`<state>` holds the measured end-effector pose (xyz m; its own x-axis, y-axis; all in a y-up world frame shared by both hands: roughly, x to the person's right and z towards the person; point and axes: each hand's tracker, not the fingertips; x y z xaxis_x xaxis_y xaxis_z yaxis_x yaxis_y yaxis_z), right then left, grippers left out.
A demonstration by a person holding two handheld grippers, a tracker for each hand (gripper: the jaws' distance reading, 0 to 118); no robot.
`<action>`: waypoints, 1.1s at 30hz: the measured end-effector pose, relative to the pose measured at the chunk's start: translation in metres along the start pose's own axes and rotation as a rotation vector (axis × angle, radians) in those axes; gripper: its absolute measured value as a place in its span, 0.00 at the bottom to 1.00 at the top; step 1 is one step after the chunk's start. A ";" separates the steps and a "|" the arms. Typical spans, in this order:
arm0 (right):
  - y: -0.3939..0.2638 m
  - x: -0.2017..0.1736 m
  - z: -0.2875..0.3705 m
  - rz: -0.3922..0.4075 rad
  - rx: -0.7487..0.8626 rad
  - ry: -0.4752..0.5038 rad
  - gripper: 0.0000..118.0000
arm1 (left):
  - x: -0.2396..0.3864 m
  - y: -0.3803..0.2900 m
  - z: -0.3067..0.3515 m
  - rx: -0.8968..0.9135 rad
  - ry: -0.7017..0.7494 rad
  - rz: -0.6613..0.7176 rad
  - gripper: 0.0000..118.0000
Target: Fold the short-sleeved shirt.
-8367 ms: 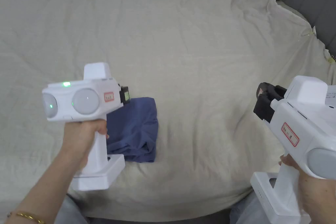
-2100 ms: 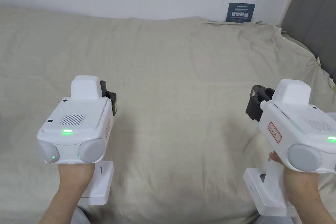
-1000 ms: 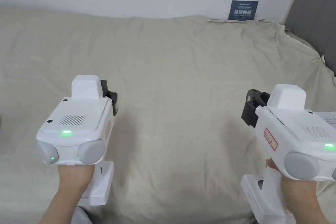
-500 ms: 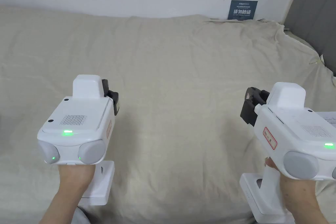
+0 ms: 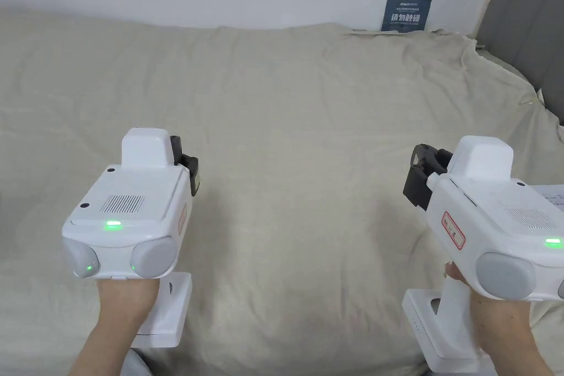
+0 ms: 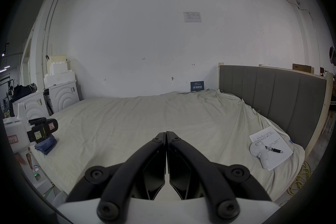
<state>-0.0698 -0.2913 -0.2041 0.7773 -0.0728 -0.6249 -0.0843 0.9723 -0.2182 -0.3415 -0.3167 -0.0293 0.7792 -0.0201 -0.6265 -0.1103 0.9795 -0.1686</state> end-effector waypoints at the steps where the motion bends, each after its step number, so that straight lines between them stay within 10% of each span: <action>1: 0.000 0.000 0.000 0.000 -0.002 0.001 0.00 | 0.000 0.000 0.000 -0.001 0.001 -0.002 0.00; 33: 0.001 -0.002 0.000 0.002 0.005 0.003 0.00 | 0.004 0.004 -0.003 0.007 -0.013 -0.012 0.00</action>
<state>-0.0712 -0.2906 -0.2032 0.7750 -0.0715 -0.6279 -0.0828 0.9735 -0.2131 -0.3410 -0.3133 -0.0347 0.7884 -0.0293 -0.6145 -0.0967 0.9805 -0.1708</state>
